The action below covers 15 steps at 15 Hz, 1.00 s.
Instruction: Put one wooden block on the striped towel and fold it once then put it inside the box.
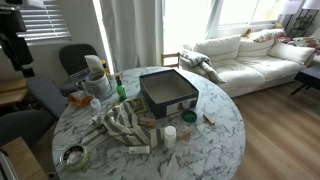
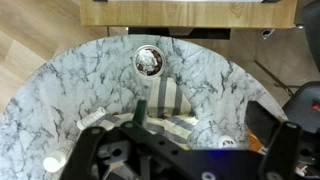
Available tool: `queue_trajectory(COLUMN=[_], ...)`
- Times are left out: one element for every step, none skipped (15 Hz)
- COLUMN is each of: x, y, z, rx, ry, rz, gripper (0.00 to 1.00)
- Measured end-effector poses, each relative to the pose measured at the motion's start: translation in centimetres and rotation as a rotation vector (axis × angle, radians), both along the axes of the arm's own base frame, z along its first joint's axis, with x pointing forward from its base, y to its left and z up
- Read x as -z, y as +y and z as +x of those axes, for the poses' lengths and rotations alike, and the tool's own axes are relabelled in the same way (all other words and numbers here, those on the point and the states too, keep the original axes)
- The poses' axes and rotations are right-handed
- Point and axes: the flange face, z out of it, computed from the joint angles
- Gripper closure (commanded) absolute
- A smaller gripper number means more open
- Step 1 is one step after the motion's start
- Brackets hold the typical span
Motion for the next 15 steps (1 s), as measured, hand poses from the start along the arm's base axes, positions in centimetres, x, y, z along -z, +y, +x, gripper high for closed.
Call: queue_trajectory(x=[0.0,0.0,0.0,0.0,0.0,0.0,0.0,0.0,0.1,0.4,1.0,2.0,3.2,4.6,5.9], y=[0.0,0.0,0.0,0.0,0.0,0.0,0.0,0.0,-0.1,-0.6,-1.4,-2.3,-3.4,-4.6,-5.6], z=[0.0,0.0,0.0,0.0,0.0,0.0,0.0,0.0,0.2,0.8,1.6,2.7,3.9,5.1,6.3], rx=[0.0,0.0,0.0,0.0,0.0,0.0,0.0,0.0,0.024,0.074,0.129,0.183,0.238,0.294,0.347], ry=[0.0,0.0,0.0,0.0,0.0,0.0,0.0,0.0,-0.006,-0.029,-0.054,-0.078,-0.103,-0.133,-0.161], rz=[0.0,0.0,0.0,0.0,0.0,0.0,0.0,0.0,-0.002,-0.006,-0.006,-0.004,0.0,0.003,0.005], gripper=[0.0,0.0,0.0,0.0,0.0,0.0,0.0,0.0,0.0,0.0,0.0,0.0,0.0,0.0,0.0])
